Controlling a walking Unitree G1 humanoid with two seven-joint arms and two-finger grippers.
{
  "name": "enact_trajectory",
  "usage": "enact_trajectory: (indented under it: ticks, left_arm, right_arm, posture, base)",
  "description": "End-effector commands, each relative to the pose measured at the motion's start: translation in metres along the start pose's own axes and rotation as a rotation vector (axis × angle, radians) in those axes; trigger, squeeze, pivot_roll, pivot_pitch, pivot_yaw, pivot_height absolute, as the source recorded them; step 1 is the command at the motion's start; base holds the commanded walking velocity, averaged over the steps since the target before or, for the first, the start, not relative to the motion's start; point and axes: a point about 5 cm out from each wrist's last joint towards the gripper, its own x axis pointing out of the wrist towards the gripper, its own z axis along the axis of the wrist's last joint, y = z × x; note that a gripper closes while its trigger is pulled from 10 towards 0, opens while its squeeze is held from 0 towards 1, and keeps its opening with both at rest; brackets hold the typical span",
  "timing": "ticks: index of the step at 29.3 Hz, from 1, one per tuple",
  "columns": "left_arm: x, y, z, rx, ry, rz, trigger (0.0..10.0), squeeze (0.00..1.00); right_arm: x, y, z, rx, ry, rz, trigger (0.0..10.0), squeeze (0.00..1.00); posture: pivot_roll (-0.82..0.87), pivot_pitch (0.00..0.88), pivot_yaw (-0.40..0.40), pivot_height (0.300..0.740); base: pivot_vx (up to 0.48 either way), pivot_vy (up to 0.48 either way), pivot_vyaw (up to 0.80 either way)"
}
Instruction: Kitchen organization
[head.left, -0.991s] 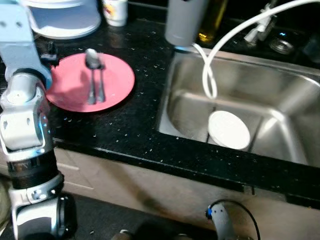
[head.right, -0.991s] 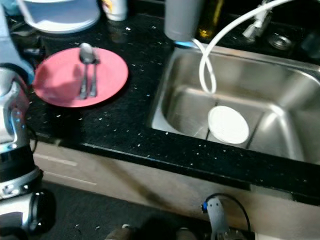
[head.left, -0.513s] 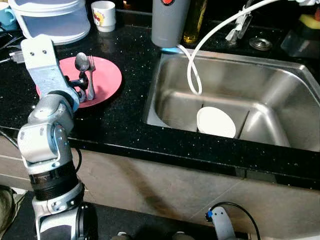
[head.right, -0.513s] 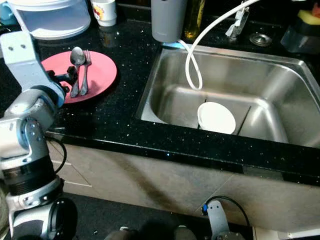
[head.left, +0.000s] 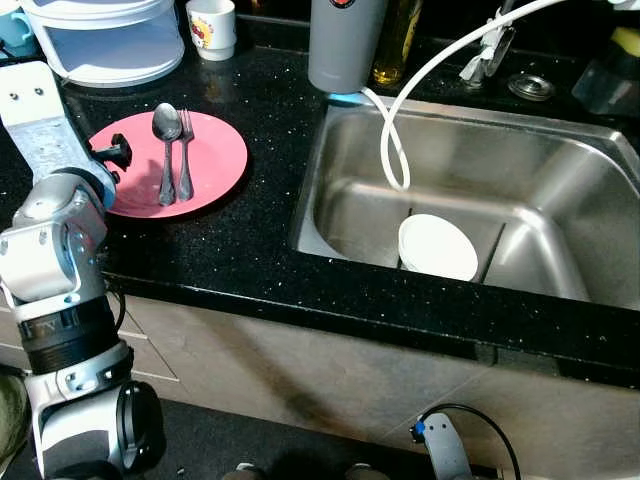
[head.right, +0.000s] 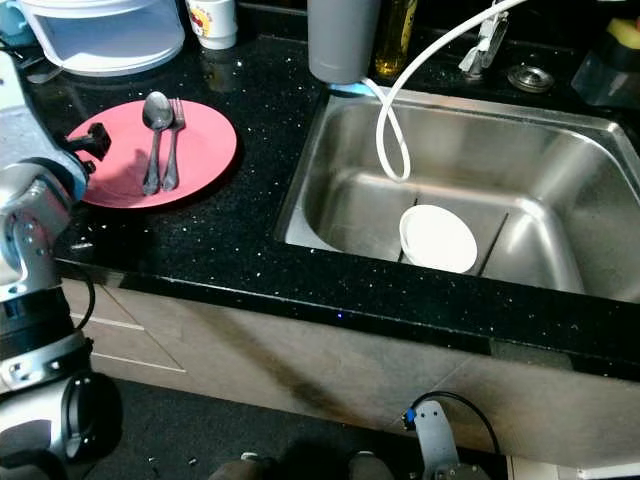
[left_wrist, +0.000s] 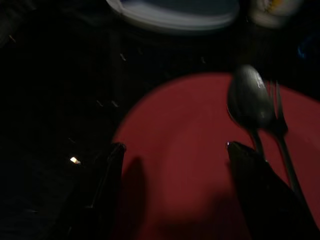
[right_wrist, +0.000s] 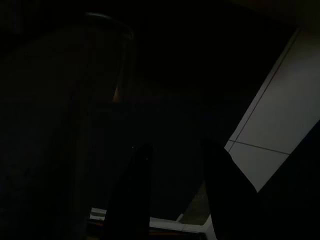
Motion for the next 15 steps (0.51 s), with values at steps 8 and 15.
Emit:
enact_trajectory:
  ticks: [8, 15]
  left_arm:
    - [0.012, -0.012, -0.004, 0.026, 0.029, -0.105, 10.0, 0.00]
    - [0.020, -0.025, -0.008, 0.090, 0.062, -0.191, 10.0, 0.00]
  right_arm:
    - [0.000, -0.004, -0.011, -0.009, 0.045, -0.021, 10.0, 0.00]
    - [0.000, -0.004, -0.011, -0.012, 0.045, -0.025, 10.0, 0.00]
  posture:
    - [0.06, 0.209, -0.027, 0.740]
    - [0.06, 0.208, -0.027, 0.740]
  base:
    - [0.000, 0.000, 0.00]
    - [0.000, 0.000, 0.00]
